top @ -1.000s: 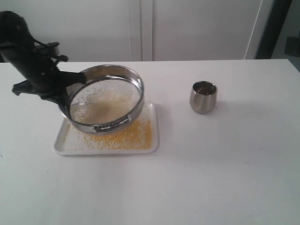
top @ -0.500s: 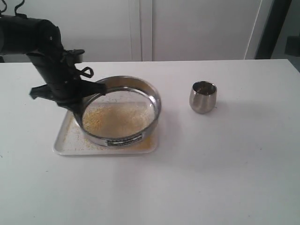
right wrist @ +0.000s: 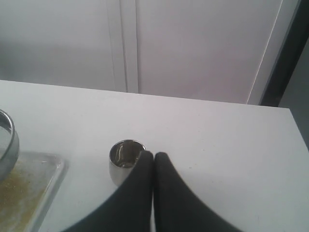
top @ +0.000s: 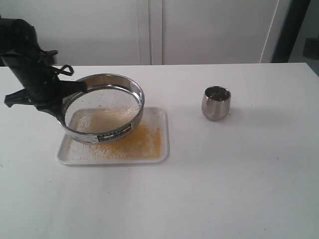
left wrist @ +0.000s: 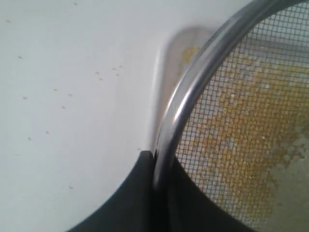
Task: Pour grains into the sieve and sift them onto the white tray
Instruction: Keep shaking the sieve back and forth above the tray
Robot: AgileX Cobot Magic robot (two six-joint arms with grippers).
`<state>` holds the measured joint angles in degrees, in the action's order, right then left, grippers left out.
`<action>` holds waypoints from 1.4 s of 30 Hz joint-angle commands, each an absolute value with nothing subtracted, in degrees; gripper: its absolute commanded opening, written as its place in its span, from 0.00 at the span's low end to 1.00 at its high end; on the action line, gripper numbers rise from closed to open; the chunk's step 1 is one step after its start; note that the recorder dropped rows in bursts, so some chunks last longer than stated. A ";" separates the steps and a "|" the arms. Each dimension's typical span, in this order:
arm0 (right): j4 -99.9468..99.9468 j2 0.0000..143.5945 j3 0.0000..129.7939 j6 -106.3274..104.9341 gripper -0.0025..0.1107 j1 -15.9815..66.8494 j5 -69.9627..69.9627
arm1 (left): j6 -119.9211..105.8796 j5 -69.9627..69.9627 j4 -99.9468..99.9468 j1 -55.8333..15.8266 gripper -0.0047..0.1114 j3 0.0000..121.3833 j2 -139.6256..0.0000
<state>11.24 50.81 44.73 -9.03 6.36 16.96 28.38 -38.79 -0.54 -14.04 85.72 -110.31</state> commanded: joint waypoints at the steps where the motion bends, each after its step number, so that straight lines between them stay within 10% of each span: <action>1: 10.90 50.46 44.43 -8.88 0.02 6.22 16.56 | 17.38 -35.87 7.60 -17.71 0.04 85.68 -109.56; 42: 10.90 50.46 44.43 -8.88 0.02 6.22 16.56 | 24.98 -39.45 5.69 -17.48 0.04 87.02 -111.29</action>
<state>11.24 50.81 44.62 -9.03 6.36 16.96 24.90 -38.43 4.69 -17.64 85.95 -112.06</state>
